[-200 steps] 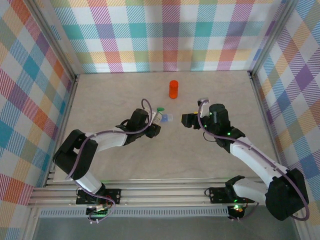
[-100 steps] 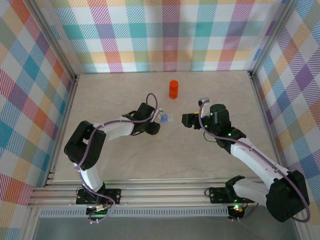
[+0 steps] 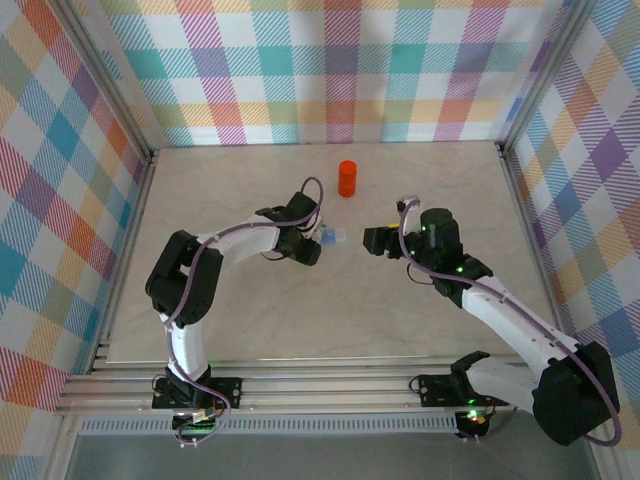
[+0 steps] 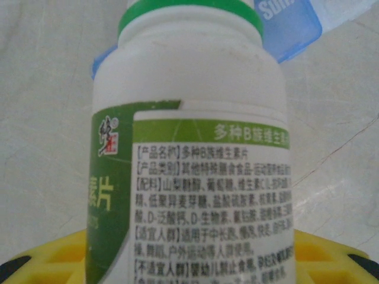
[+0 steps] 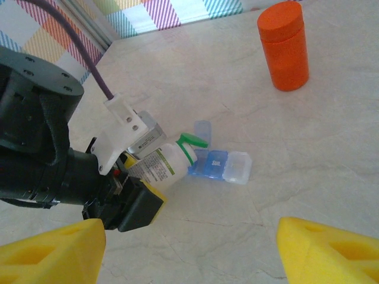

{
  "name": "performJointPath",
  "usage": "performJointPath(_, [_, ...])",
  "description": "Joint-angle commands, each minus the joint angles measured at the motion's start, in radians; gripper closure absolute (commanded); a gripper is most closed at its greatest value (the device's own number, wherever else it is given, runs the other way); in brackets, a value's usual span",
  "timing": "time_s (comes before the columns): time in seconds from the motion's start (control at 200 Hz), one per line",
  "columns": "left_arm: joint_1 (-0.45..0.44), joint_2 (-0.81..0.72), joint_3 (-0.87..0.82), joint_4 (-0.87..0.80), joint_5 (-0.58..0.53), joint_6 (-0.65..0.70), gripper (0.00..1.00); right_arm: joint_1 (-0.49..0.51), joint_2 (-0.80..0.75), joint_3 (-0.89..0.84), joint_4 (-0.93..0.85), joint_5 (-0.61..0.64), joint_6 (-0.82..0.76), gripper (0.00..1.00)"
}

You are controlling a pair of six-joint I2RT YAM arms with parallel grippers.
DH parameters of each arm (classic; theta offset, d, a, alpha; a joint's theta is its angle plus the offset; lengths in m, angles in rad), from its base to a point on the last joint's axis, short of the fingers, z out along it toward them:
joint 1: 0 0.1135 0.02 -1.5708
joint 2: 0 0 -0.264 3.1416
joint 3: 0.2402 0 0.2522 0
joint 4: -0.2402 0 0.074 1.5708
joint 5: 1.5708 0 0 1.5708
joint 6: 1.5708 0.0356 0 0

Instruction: Sort the pills into containers

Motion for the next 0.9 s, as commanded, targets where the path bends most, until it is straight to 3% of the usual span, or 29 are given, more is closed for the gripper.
performJointPath(0.0, [0.009,0.030,0.074,-0.146,-0.026,0.021,1.00,0.001,-0.025,-0.009,0.033,-0.021,0.011,0.24])
performJointPath(0.895, [0.000,0.241,0.546,-0.671,-0.022,-0.007,1.00,0.001,-0.051,-0.012,0.037,-0.056,0.030,0.23])
